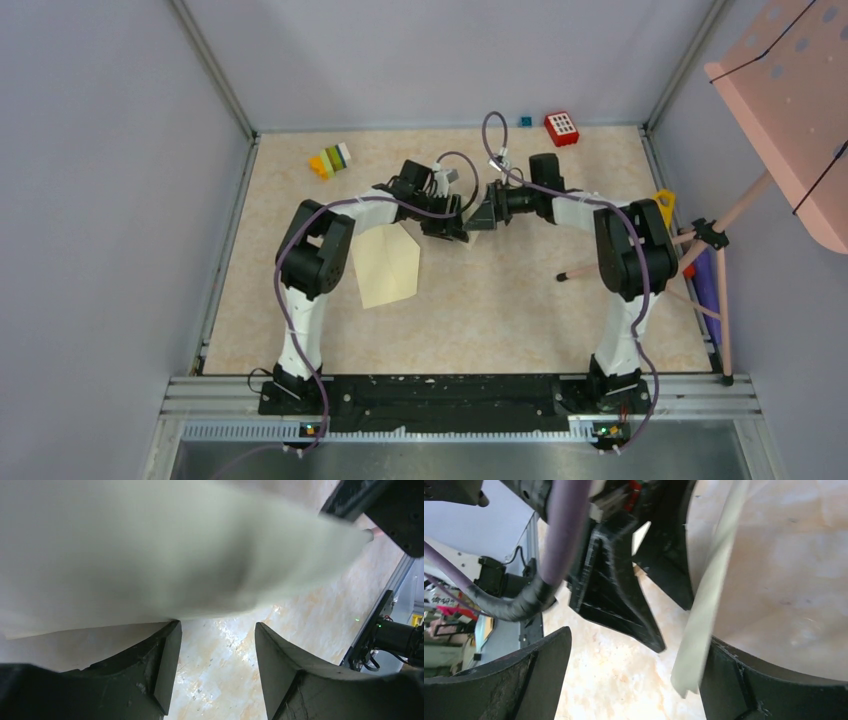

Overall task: Place the letter into the envelope and seal it
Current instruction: Pick up the letter from the center of the board.

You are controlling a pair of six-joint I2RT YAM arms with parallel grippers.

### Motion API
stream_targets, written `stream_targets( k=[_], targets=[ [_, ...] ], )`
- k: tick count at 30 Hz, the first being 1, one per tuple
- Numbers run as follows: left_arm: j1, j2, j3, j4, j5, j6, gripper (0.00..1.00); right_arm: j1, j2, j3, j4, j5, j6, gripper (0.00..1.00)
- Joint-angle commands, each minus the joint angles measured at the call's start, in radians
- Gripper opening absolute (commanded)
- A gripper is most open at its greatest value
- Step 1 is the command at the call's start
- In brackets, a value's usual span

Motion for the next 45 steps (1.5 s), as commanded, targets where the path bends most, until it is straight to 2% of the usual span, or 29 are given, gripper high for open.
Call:
stream_targets(
  k=[1,5,7,11,12,15,18,24,30,35,38,45],
  targets=[
    [0.028,0.012,-0.073,-0.078,-0.013,0.014,0.63,-0.026,-0.020,0.031,0.021,0.079,-0.023,0.85],
    [0.042,-0.008,-0.086,-0.050,0.043,0.015,0.63,-0.025,-0.016,0.002,0.107,0.101,0.030,0.75],
    [0.044,-0.015,-0.093,-0.042,0.052,0.020,0.63,-0.025,-0.004,0.007,0.113,0.100,0.035,0.64],
    [0.050,-0.013,-0.097,-0.041,0.054,0.028,0.63,-0.021,0.026,0.034,0.102,0.110,0.043,0.33],
    [0.055,-0.013,-0.099,-0.036,0.057,0.026,0.63,-0.020,0.027,0.037,0.100,0.113,0.040,0.30],
    [0.069,-0.027,-0.112,-0.006,0.082,0.015,0.63,-0.009,0.019,0.039,0.062,0.151,-0.011,0.26],
    [0.093,-0.059,-0.131,0.030,0.112,0.004,0.64,0.002,0.001,0.032,0.022,0.187,-0.072,0.14],
    [0.141,-0.147,-0.161,0.090,0.183,0.005,0.66,0.024,-0.065,0.016,-0.035,0.269,-0.168,0.10],
    [0.216,-0.266,-0.154,0.131,0.260,0.044,0.78,0.065,-0.192,0.020,-0.159,0.381,-0.347,0.04],
    [0.273,-0.343,-0.117,0.123,0.316,0.159,0.89,0.087,-0.282,0.033,-0.280,0.416,-0.498,0.00],
    [0.290,-0.344,-0.091,0.076,0.356,0.247,0.90,0.108,-0.324,0.002,-0.299,0.466,-0.558,0.00],
    [0.288,-0.328,-0.102,0.037,0.478,0.468,0.91,0.124,-0.321,-0.120,-0.225,0.543,-0.611,0.00]
  ],
)
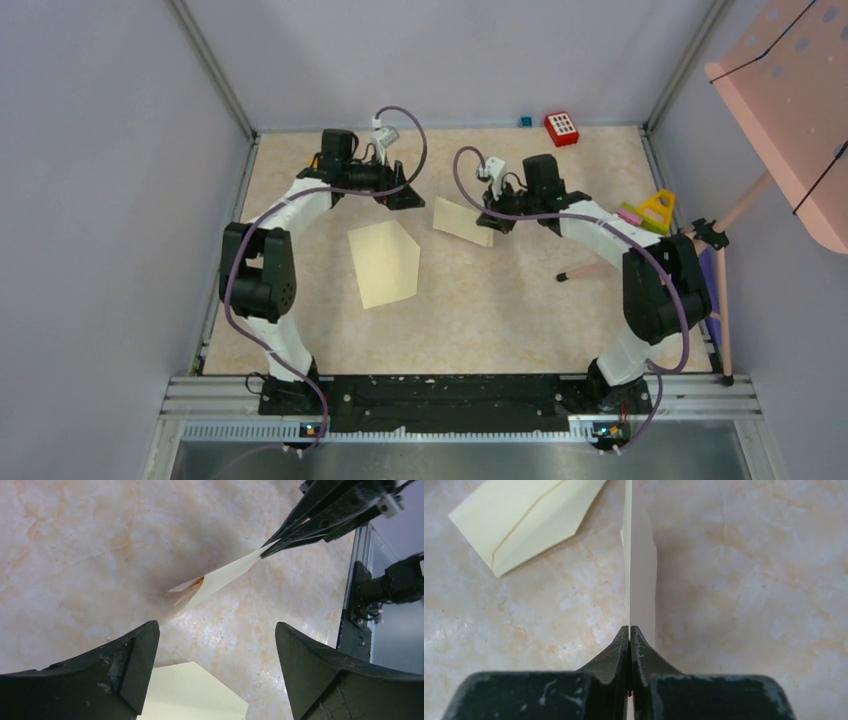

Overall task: Place the letter into the envelope and seal it
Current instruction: Pick up the letter from the center of the board.

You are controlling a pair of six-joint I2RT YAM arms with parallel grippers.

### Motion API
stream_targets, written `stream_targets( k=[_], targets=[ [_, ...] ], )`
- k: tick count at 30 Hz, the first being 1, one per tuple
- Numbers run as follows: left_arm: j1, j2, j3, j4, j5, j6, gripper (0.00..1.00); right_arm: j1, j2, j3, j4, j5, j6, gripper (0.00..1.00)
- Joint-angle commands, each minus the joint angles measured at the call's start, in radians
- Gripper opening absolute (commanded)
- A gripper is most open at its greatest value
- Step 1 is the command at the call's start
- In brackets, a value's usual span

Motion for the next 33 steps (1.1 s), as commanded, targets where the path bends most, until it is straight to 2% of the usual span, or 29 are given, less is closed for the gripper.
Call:
stream_targets(
  k=[1,5,11,13,16,21,26,33],
  targets=[
    [-0.011,-0.004,0.014,-0.038,0.120,0.212,0.92,0.018,-0.017,-0.090,0.029,0.086,-0.096,0.00],
    [-0.032,0.020,0.051,-0.127,0.103,0.339,0.92,0.019,-0.017,-0.141,0.057,0.150,-0.133,0.05],
    [-0.051,0.040,0.088,-0.178,0.099,0.375,0.93,0.018,-0.058,-0.177,0.075,0.157,-0.132,0.28],
    [-0.059,0.042,0.088,-0.182,0.091,0.382,0.93,0.019,-0.064,-0.173,0.068,0.146,-0.119,0.23],
    [-0.070,0.047,0.095,-0.197,0.095,0.387,0.92,0.019,-0.078,-0.158,0.046,0.137,-0.110,0.01],
    [-0.103,0.046,0.133,-0.270,0.098,0.463,0.93,0.019,-0.118,-0.096,-0.072,0.073,-0.124,0.00],
    [-0.160,0.052,0.223,-0.442,0.093,0.599,0.93,0.017,-0.143,-0.087,-0.138,0.000,-0.132,0.00],
    [-0.221,0.046,0.271,-0.568,0.087,0.718,0.93,-0.020,-0.133,0.015,-0.341,-0.209,-0.173,0.00]
  ],
)
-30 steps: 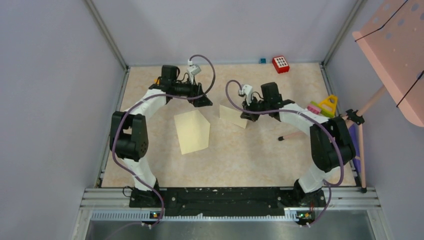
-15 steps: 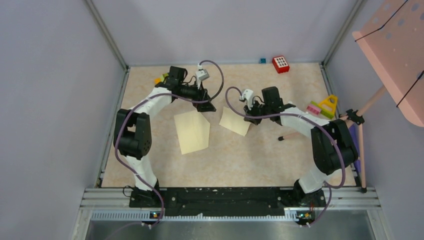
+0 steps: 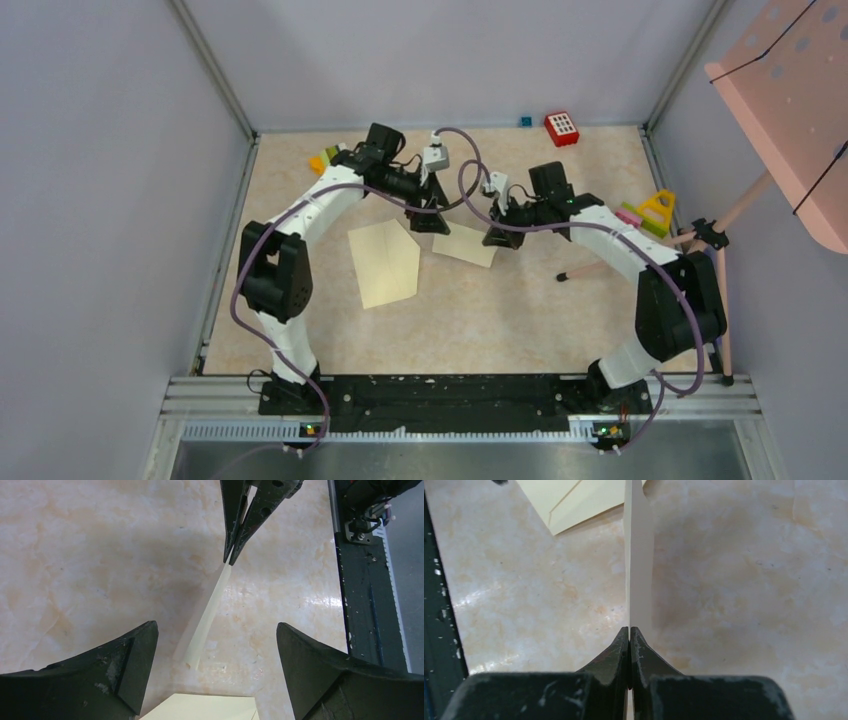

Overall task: Place the letter into the envelope and seal it
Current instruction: Pick up the letter from the center of the board.

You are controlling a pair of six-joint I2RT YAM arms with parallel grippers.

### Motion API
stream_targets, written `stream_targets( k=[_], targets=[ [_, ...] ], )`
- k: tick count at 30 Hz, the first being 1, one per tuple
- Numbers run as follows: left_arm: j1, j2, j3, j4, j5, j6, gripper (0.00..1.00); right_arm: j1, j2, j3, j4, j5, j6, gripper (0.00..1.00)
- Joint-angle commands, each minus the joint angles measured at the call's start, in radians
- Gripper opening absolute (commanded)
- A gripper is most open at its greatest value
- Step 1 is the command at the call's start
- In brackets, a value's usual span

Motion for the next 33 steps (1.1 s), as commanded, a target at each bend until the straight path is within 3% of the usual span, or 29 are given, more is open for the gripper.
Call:
stream_targets(
  k=[1,8,12,18,20,25,26,28,30,31,33],
  targets=[
    [-0.028,-0.003,0.030,-0.110,0.020,0.118,0.93,-0.019,-0.025,0.113,-0.169,-0.180,-0.058,0.00],
    [-0.077,-0.021,0.029,-0.189,0.026,0.189,0.89,-0.022,-0.059,0.159,-0.270,-0.238,-0.088,0.00],
    [-0.100,-0.024,0.031,-0.216,0.029,0.207,0.78,-0.023,-0.063,0.178,-0.303,-0.243,-0.106,0.00],
    [-0.111,-0.021,0.033,-0.247,0.046,0.217,0.49,-0.022,-0.078,0.178,-0.301,-0.234,-0.103,0.00],
    [-0.114,-0.019,0.036,-0.249,0.042,0.211,0.03,-0.023,-0.083,0.179,-0.295,-0.226,-0.098,0.00],
    [-0.118,-0.014,0.046,-0.252,0.036,0.195,0.00,-0.021,-0.093,0.187,-0.264,-0.198,-0.069,0.00],
    [-0.118,-0.014,0.049,-0.253,0.035,0.190,0.00,-0.023,-0.095,0.189,-0.256,-0.182,-0.060,0.10],
    [-0.113,-0.016,0.050,-0.234,0.032,0.155,0.00,-0.036,-0.108,0.188,-0.231,-0.178,-0.033,0.53],
    [-0.093,-0.029,0.037,-0.164,0.042,0.060,0.00,-0.078,-0.127,0.177,-0.186,-0.205,0.013,0.82],
    [-0.076,-0.039,0.025,-0.120,0.059,0.015,0.00,-0.105,-0.136,0.171,-0.172,-0.236,0.028,0.91],
    [-0.039,-0.066,-0.004,-0.010,0.081,-0.100,0.00,-0.166,-0.152,0.161,-0.147,-0.305,0.058,0.97]
  ],
)
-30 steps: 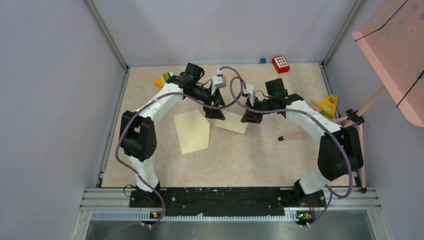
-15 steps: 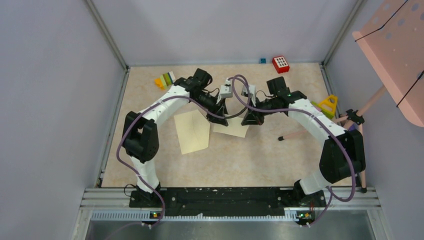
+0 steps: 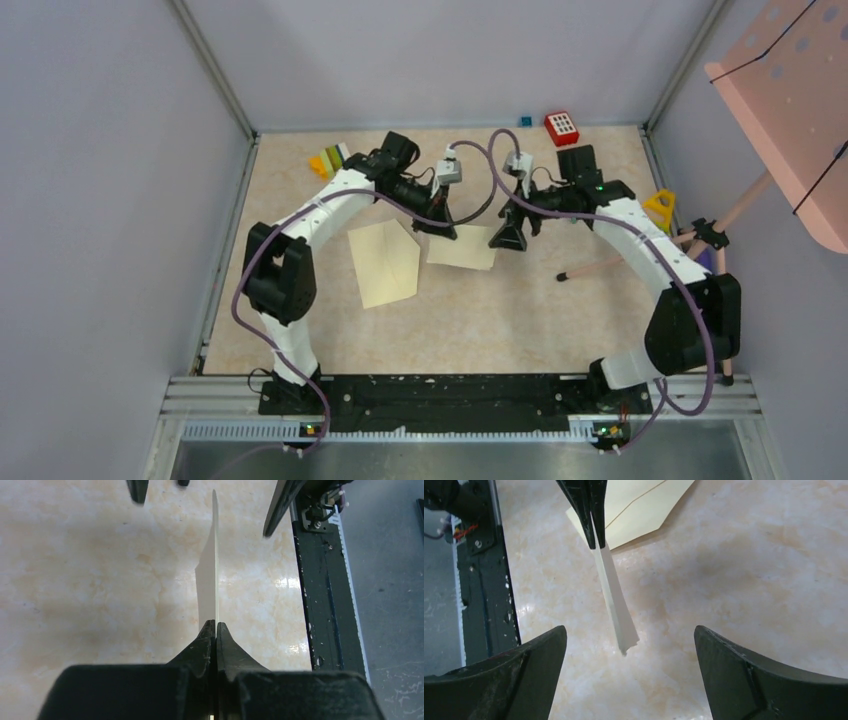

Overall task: Place the letter into the envelope and seal it
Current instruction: Pick up the letter from the center of the board.

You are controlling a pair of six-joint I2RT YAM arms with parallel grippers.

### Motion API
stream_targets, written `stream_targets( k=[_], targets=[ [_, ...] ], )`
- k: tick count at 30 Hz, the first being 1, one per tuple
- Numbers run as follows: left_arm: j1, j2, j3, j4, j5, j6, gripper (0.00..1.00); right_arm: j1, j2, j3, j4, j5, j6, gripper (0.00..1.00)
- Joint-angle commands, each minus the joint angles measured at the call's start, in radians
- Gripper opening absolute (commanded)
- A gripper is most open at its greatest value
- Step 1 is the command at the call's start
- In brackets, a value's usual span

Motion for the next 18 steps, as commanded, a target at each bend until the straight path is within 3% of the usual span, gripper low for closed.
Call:
stream_targets(
  k=[1,4,6,12,18],
  targets=[
    [0.082,-0.081,-0.034,0.244,0.081,-0.255,0.00,-0.133,-0.084,0.028,0.116,-0.148,0.086,0.98],
    [0.136,-0.135,-0.118,0.507,0.118,-0.533,0.00,-0.191,-0.109,-0.008,0.196,-0.227,0.157,0.99],
    [0.163,-0.170,-0.179,0.704,0.132,-0.744,0.00,-0.201,-0.142,-0.081,0.355,-0.252,0.285,0.99],
    [0.206,-0.252,-0.374,1.352,0.058,-1.337,0.00,-0.199,-0.253,-0.353,1.065,-0.224,0.815,0.99],
    [0.212,-0.311,-0.532,1.754,-0.007,-1.649,0.00,-0.173,-0.234,-0.508,1.572,-0.144,1.172,0.99]
  ],
)
